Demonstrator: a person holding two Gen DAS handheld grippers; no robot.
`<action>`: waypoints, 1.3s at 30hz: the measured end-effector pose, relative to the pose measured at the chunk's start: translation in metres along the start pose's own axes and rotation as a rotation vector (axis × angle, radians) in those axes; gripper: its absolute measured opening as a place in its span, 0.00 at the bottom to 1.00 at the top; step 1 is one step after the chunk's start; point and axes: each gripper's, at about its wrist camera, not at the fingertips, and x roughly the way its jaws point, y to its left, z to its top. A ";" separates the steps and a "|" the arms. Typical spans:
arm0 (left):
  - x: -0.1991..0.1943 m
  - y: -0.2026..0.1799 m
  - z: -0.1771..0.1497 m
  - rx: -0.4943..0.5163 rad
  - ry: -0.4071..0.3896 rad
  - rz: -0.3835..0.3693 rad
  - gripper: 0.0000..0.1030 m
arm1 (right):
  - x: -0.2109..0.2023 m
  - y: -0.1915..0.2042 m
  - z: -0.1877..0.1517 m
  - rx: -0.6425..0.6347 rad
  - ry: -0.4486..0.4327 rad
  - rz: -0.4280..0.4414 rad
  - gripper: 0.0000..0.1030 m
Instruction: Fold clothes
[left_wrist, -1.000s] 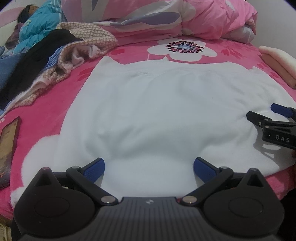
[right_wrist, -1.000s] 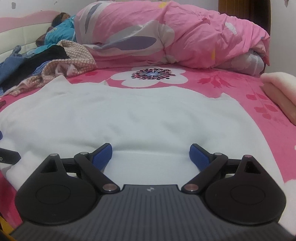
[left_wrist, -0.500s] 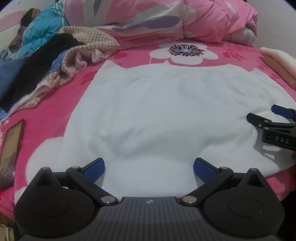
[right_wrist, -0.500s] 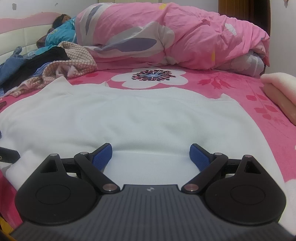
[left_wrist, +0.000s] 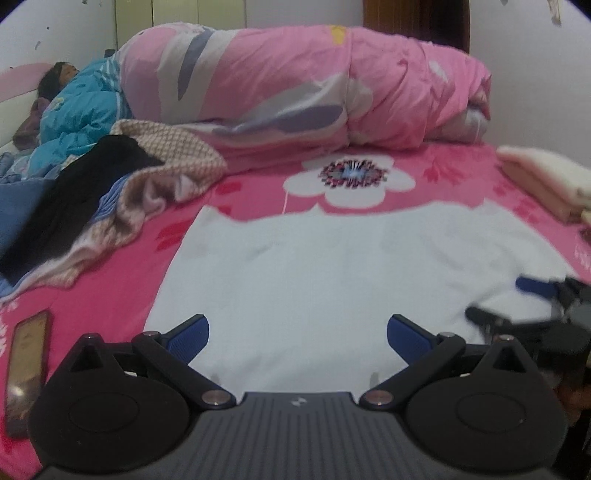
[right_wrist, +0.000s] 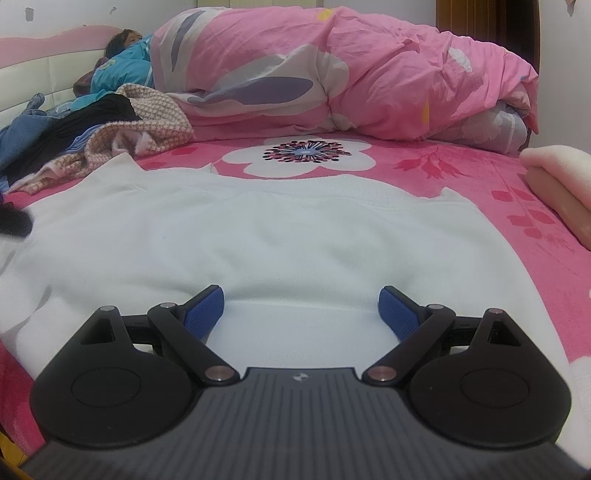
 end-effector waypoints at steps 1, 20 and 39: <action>0.004 0.001 0.003 -0.006 -0.003 -0.008 1.00 | 0.000 0.000 0.000 0.000 0.000 0.000 0.89; 0.064 0.022 -0.018 -0.099 0.036 -0.034 1.00 | 0.001 -0.001 0.004 0.000 0.034 0.007 0.89; 0.057 0.036 -0.030 -0.121 -0.057 -0.145 1.00 | 0.047 -0.034 0.051 0.048 0.215 -0.097 0.96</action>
